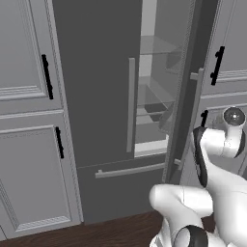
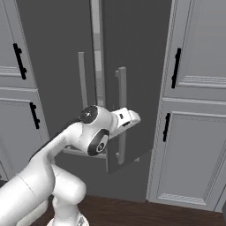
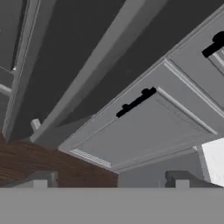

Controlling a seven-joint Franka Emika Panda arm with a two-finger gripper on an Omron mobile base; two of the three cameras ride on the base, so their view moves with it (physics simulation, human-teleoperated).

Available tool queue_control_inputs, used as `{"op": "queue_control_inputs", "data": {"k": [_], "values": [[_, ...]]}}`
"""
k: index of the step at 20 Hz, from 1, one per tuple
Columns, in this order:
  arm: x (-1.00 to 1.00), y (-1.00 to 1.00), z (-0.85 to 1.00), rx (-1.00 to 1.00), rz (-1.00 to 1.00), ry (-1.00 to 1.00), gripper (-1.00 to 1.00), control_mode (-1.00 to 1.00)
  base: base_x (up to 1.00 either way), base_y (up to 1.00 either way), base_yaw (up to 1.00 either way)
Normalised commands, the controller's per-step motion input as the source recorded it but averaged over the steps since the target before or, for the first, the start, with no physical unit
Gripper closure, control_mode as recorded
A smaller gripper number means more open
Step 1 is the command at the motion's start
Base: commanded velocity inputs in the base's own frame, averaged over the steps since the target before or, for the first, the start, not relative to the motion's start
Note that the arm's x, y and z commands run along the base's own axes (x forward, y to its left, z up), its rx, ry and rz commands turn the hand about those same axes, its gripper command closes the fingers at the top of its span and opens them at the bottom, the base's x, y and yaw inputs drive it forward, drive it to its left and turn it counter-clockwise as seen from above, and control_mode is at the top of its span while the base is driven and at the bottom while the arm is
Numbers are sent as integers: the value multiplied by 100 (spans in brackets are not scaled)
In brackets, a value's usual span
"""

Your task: Take the strawberry from the fridge and place it on top of the pancake, located on the dining counter.

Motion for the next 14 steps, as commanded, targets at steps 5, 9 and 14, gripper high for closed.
{"op": "queue_control_inputs", "data": {"k": [5, 9, 14], "values": [[0, 100, 20, -48, -9, 26, -100, -100, 0, 0, 0], [39, 100, 13, -43, -20, 20, -100, -100, 0, 0, 0], [65, 100, 27, -43, -14, 18, -100, -100, 0, 0, 0]]}}
